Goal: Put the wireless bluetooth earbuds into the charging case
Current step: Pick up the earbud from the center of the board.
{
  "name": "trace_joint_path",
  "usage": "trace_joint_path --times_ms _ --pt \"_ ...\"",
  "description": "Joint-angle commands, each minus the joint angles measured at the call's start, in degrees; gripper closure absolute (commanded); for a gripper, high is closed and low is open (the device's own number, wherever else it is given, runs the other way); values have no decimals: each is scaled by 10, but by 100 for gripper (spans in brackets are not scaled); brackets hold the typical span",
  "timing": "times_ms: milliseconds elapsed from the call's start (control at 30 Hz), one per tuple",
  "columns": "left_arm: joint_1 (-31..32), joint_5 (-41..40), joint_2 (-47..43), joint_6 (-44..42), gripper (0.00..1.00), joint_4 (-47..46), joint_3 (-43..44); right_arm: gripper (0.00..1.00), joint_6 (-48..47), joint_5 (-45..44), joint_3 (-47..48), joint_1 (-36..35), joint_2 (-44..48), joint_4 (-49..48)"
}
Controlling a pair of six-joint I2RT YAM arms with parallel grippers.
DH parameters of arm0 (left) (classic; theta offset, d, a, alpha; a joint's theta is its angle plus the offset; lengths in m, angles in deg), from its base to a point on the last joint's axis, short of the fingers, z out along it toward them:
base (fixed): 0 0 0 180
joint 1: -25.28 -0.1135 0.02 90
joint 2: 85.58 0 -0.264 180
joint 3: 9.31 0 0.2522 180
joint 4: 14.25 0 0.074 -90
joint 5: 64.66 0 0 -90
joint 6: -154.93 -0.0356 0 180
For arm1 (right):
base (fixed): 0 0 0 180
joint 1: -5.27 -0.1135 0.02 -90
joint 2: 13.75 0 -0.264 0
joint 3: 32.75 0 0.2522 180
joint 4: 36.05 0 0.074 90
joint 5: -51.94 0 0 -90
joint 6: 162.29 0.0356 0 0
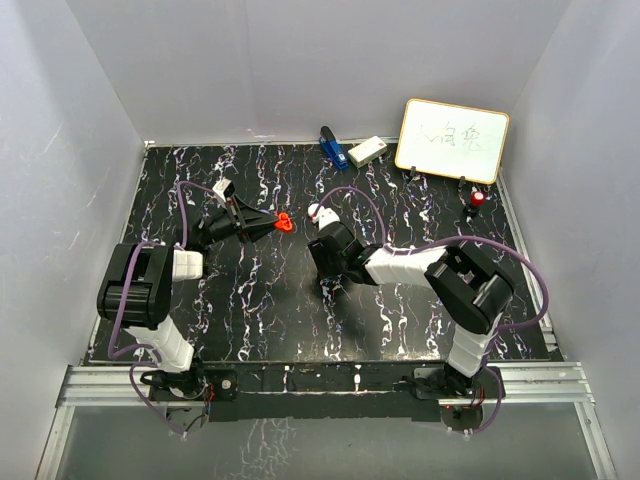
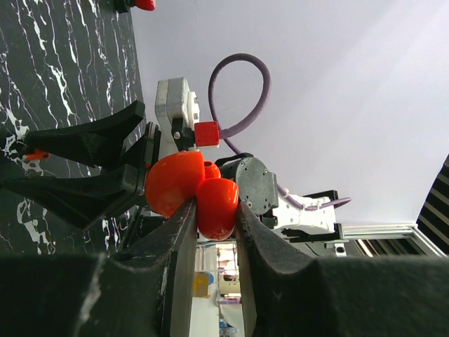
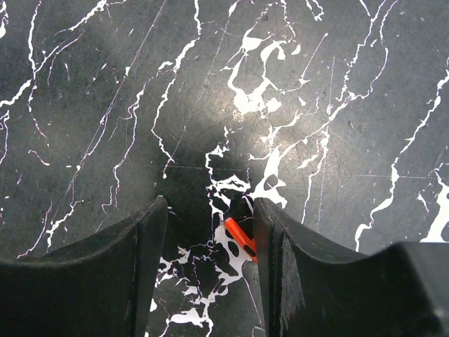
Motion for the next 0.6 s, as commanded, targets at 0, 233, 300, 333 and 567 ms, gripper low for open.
trace_joint_path --times_ms 0,233,300,333,567 --pt "-5 9 -25 0 100 -44 3 52 -19 36 3 2 -6 12" --pt "-5 13 -16 0 100 -47 6 53 -23 76 -18 3 20 23" --pt "-4 11 -15 -9 100 -40 7 53 -23 80 -24 3 22 28" --pt "-5 11 -15 -12 100 -37 6 53 -23 82 -27 3 39 29" --pt "-5 4 -18 -36 100 -20 3 53 -23 94 -41 3 65 44"
